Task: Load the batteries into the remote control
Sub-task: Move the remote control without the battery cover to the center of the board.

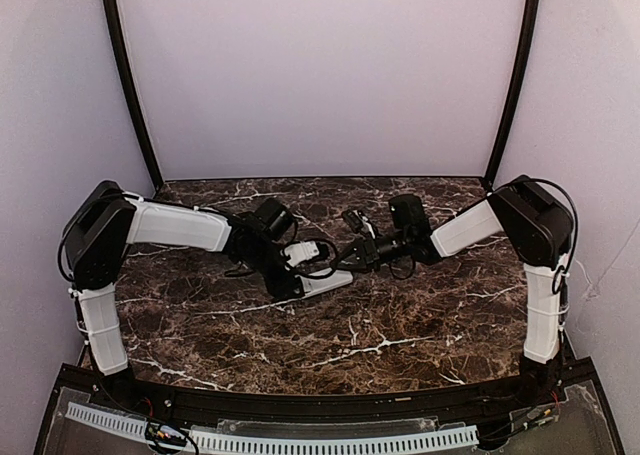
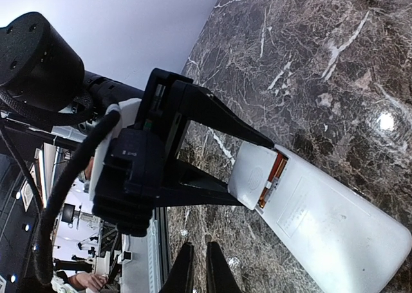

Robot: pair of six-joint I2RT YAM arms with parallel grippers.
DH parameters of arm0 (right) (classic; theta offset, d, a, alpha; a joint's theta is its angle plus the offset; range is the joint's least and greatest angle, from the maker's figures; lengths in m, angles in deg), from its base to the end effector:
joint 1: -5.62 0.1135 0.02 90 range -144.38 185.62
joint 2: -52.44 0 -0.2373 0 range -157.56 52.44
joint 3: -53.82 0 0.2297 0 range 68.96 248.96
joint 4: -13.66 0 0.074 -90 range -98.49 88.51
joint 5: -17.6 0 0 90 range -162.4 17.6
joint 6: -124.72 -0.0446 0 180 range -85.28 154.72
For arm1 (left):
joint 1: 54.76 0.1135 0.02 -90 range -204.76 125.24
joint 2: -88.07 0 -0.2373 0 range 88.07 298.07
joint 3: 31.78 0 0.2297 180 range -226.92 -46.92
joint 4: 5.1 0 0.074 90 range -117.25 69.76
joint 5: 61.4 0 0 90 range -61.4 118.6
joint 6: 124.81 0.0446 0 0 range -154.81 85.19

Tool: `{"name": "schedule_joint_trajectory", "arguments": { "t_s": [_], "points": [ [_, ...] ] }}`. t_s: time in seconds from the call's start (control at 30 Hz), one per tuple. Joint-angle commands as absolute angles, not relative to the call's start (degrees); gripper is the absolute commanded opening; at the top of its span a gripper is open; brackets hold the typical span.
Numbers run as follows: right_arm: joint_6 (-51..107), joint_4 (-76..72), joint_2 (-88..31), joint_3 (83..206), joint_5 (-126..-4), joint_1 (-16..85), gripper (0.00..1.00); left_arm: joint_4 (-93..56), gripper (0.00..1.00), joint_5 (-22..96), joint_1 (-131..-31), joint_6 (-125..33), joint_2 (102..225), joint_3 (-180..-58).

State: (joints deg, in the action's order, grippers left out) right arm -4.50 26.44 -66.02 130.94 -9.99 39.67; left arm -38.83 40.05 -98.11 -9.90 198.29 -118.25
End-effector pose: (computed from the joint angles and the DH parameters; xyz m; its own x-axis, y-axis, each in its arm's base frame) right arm 0.2999 0.2504 0.1251 -0.8787 -0.2403 -0.4125 -0.4501 0.1289 0.8836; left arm 0.2670 -0.2642 0.1444 -0.2401 0.7943 -0.5581 0.9388 0.3362 0.0746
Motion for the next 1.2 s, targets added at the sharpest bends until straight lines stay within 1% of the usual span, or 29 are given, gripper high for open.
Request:
{"name": "schedule_joint_trajectory", "arguments": {
  "t_s": [0.0,0.07,0.1,0.17,0.37,0.57,0.73,0.93,1.07,1.17],
  "points": [
    [-5.12,28.97,-67.52,132.31,-8.78,40.25,0.07,-42.01,0.38,41.06,-97.56,-8.79,199.06,-120.08],
    [-5.15,29.07,-67.84,132.37,-8.66,40.24,0.07,-42.68,0.39,41.41,-97.52,-8.69,199.60,-120.69],
    [-5.10,29.05,-67.95,132.44,-8.54,40.25,0.07,-42.90,0.39,41.32,-97.51,-11.99,199.74,-120.85],
    [-5.16,29.01,-68.21,132.53,-8.46,40.25,0.07,-43.26,0.39,41.48,-97.43,-8.80,200.17,-121.32],
    [-5.17,28.58,-69.06,133.12,-8.46,40.34,0.06,-44.15,0.40,43.01,-97.37,-8.17,200.80,-122.38],
    [-2.33,24.99,-68.75,134.06,-9.56,39.37,0.10,-47.18,0.39,44.07,-97.34,-7.48,201.88,-124.68],
    [1.95,18.80,-68.48,137.32,-12.36,37.18,0.19,-48.35,0.39,44.51,-97.25,-6.95,201.17,-125.26],
    [7.01,9.79,-73.41,147.31,-13.57,36.98,0.36,-44.41,0.39,47.22,-95.92,-8.00,197.20,-122.78],
    [11.17,3.33,-77.84,154.47,-13.55,37.47,0.38,-40.48,0.39,48.09,-95.50,-9.09,192.09,-118.88],
    [15.85,-4.06,-80.79,160.50,-13.65,38.55,0.43,-37.79,0.39,47.98,-94.92,-10.18,189.07,-116.32]
  ]
}}
